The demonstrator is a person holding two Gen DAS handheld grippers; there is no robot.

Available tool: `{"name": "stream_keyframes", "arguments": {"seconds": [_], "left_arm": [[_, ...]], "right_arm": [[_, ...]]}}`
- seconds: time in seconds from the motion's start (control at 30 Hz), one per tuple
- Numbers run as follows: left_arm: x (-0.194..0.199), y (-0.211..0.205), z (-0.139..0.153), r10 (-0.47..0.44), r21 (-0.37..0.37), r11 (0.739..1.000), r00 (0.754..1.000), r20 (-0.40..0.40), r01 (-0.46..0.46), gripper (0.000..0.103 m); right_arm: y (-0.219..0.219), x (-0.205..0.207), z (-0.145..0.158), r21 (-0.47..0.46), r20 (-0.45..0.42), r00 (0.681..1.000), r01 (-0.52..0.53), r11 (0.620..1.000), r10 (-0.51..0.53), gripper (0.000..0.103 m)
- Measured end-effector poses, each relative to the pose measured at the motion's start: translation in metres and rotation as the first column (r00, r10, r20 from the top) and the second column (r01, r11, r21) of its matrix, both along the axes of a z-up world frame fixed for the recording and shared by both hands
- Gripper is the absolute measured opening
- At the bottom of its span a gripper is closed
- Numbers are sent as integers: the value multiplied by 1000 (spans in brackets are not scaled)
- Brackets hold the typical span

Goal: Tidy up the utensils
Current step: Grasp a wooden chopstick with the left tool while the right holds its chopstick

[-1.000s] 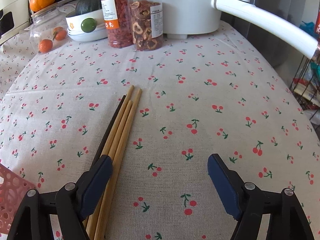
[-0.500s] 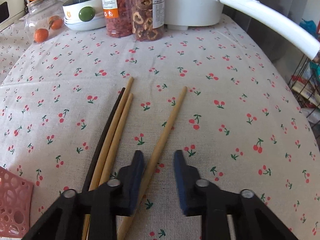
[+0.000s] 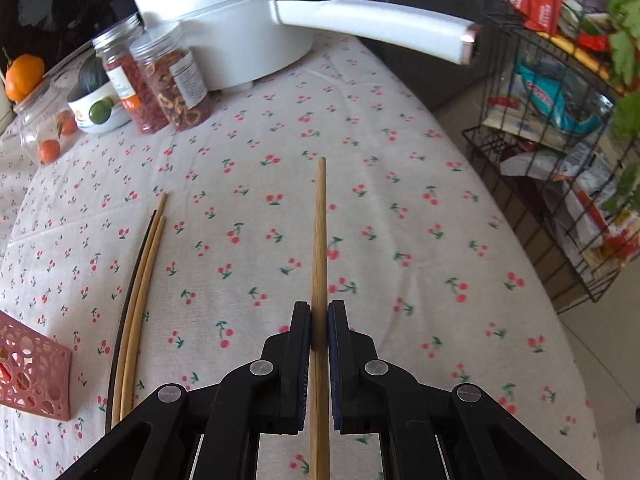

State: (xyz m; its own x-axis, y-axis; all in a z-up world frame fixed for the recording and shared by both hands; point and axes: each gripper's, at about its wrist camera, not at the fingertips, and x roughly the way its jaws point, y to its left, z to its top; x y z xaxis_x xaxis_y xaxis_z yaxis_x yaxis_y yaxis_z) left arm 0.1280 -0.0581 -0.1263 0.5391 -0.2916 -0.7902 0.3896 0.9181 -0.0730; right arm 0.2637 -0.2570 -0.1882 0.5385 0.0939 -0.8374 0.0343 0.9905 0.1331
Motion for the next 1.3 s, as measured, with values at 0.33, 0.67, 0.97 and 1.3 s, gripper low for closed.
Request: {"name": "stream_keyframes", "arguments": {"seconds": [0.33, 0.67, 0.97, 1.3], "left_arm": [[116, -69, -55, 142, 82, 988, 973, -179, -129, 18], [189, -53, -93, 326, 217, 936, 916, -233, -277, 16], [200, -56, -110, 339, 284, 922, 906, -254, -265, 16], [206, -58, -108, 337, 292, 921, 906, -257, -259, 6]], "right_arm": [[-52, -12, -5, 156, -95, 994, 65, 986, -51, 5], [-65, -7, -5, 214, -93, 995, 64, 975, -44, 5], [-70, -4, -13, 229, -107, 993, 75, 970, -52, 5], [-71, -7, -10, 234, -111, 992, 92, 968, -67, 5]]}}
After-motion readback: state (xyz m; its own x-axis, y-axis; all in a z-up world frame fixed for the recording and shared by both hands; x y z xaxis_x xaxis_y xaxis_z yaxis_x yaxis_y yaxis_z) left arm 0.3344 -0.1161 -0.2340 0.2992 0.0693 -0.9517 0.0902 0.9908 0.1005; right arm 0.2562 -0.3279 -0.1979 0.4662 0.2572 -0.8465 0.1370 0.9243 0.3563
